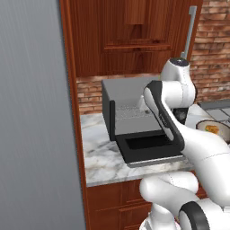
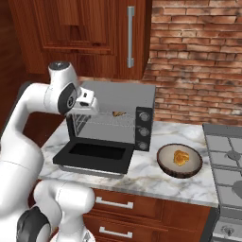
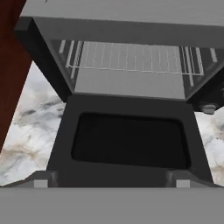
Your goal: Pick up the heated bread from the toaster oven and place it in the bowl. Then move the bread bowl to the dining counter.
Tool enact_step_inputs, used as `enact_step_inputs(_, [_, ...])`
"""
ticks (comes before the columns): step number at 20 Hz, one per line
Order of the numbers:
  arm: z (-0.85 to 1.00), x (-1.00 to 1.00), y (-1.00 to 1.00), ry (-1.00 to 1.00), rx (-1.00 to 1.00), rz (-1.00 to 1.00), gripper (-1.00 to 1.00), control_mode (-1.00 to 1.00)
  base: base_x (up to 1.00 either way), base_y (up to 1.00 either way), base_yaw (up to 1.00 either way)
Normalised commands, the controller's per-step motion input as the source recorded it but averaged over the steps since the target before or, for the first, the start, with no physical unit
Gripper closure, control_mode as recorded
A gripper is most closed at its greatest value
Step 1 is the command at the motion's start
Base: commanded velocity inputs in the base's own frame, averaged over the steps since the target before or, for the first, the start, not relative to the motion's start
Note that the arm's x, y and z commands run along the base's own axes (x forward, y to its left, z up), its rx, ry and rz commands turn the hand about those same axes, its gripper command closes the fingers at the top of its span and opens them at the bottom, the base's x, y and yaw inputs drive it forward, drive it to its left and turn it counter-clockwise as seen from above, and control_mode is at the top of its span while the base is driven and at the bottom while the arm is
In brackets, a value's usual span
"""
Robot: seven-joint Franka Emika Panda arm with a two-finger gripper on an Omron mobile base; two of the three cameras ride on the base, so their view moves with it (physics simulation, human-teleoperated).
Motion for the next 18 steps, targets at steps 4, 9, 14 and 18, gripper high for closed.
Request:
enact_step_inputs(4, [-0.17, -0.02, -0.04, -0.23, 0.00, 0.00, -1.00, -1.00, 0.00, 0.00, 0.00])
enact_step_inputs(9, [-0.12, -0.05, -0.14, -0.19, 0.00, 0.00, -1.00, -1.00, 0.00, 0.00, 0.00])
enact_step_inputs(14, [-0.20, 0.00, -0.20, -0.11, 0.01, 0.00, -1.00, -1.00, 0.00, 0.00, 0.00])
enact_step_inputs(18, [-0.18, 0.05, -0.22, -0.06, 0.04, -0.02, -1.00, -1.00, 0.00, 0.00, 0.00])
